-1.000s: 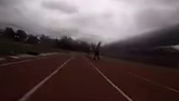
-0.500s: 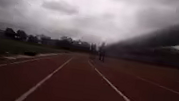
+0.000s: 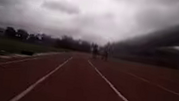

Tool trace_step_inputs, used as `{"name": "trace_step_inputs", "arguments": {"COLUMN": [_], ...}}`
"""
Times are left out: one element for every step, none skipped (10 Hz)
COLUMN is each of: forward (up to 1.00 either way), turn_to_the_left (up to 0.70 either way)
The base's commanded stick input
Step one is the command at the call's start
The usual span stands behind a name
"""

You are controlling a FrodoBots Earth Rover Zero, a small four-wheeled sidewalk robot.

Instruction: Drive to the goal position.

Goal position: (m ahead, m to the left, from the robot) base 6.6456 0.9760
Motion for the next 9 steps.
{"name": "trace_step_inputs", "arguments": {"forward": [0.70, 0.70, 0.70, 0.70, 0.70, 0.70, 0.70, 0.70, 0.70], "turn_to_the_left": [0.00, 0.00, 0.00, 0.00, 0.00, 0.00, 0.00, 0.00, 0.00]}}
